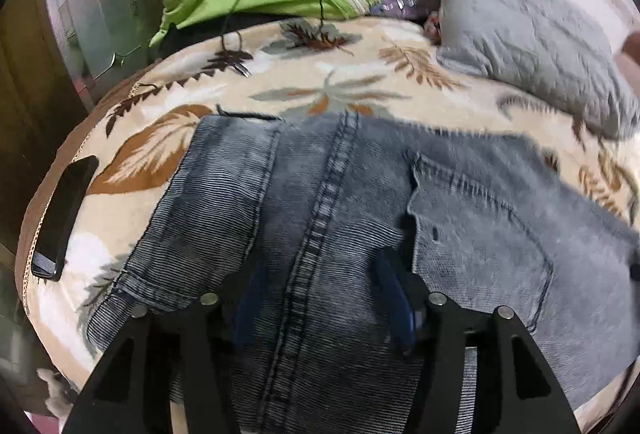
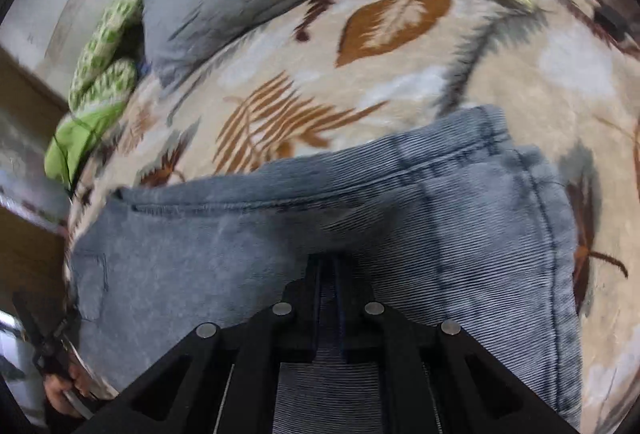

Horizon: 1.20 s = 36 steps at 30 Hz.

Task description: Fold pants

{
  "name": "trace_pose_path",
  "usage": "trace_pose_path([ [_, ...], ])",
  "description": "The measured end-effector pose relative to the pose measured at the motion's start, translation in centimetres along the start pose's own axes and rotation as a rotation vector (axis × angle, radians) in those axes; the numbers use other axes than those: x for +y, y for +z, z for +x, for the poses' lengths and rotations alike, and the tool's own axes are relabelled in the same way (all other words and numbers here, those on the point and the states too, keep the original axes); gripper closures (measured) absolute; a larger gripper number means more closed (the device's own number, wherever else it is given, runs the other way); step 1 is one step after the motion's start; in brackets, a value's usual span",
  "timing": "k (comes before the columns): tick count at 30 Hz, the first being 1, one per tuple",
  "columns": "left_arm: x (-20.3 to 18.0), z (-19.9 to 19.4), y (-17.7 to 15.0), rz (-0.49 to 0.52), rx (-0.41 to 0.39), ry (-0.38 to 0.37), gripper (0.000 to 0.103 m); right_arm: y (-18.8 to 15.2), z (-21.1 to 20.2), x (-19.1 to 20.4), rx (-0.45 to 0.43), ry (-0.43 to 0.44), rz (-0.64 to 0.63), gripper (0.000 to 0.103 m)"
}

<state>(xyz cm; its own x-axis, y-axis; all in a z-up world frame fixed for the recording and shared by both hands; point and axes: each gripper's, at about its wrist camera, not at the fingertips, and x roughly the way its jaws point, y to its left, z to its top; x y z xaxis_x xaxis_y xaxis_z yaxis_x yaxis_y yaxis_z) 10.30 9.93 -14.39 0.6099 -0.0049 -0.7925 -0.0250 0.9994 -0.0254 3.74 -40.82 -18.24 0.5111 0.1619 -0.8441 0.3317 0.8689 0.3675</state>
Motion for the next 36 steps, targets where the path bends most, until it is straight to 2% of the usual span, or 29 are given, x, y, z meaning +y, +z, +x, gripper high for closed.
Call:
trace_pose_path([
  [2, 0.2, -0.4, -0.1, -0.009, -0.008, -0.008, 0.044, 0.0, -1.3, -0.7, -0.051, -0.02, 0.014, 0.094],
  [4, 0.1, -1.1, -0.2, -0.022, -0.025, -0.05, 0.044, 0.1, -3.5, -1.3, -0.131, 0.045, 0.034, 0.094],
  [7, -1.1, -3.0, -0.7, 0.011, -0.101, -0.044, 0.042, -0.9, -8.9, -0.7, -0.379, 0.081, -0.01, 0.094],
  [10, -2.8, -4.9, -1.4, 0.031, -0.147, -0.064, 0.025, -3.3, -14.1, 0.4, -0.64, 0.098, -0.061, 0.093],
  [11, -3.6, -5.7, -1.8, 0.039, -0.161, -0.078, 0.02, -4.3, -15.6, 0.7, -0.725, 0.099, -0.071, 0.085],
  [13, -5.1, -6.9, -2.6, 0.069, -0.196, -0.084, 0.019, -5.7, -17.0, 1.2, -0.82, 0.104, -0.073, 0.033],
  [14, -5.9, -7.6, -3.0, 0.092, -0.215, -0.08, 0.019, -6.4, -17.7, 1.2, -0.845, 0.105, -0.057, 0.001],
  [15, -6.9, -8.2, -3.4, 0.118, -0.233, -0.068, 0.017, -7.0, -17.9, 1.1, -0.884, 0.11, -0.028, 0.0],
  [17, -8.6, -9.5, -4.1, 0.169, -0.269, -0.028, 0.014, -7.4, -18.2, 0.6, -0.902, 0.152, 0.01, 0.0],
  [20, -11.3, -11.4, -5.2, 0.256, -0.346, 0.037, 0.004, -7.3, -18.4, -1.0, -0.841, 0.199, 0.082, 0.0],
  [24, -13.5, -13.6, -6.1, 0.322, -0.396, 0.025, 0.004, -8.6, -19.1, -1.8, -0.846, 0.215, 0.108, 0.0],
  [29, -15.1, -14.9, -6.4, 0.341, -0.397, -0.012, 0.004, -12.7, -23.0, 0.2, -1.039, 0.149, -0.031, 0.0],
  [32, -15.9, -15.5, -6.4, 0.341, -0.4, -0.03, 0.003, -14.7, -24.2, 0.9, -1.131, 0.147, -0.087, 0.0],
  [34, -16.6, -16.0, -6.4, 0.34, -0.4, -0.044, 0.003, -15.0, -24.0, 1.0, -1.09, 0.061, -0.091, 0.0],
  [35, -16.8, -16.1, -6.3, 0.34, -0.401, -0.05, 0.003, -14.5, -23.4, 0.5, -1.019, 0.067, -0.068, 0.0],
  [36, -17.1, -16.3, -6.3, 0.343, -0.407, -0.054, 0.003, -14.0, -22.7, -0.4, -0.949, 0.12, -0.026, 0.0],
])
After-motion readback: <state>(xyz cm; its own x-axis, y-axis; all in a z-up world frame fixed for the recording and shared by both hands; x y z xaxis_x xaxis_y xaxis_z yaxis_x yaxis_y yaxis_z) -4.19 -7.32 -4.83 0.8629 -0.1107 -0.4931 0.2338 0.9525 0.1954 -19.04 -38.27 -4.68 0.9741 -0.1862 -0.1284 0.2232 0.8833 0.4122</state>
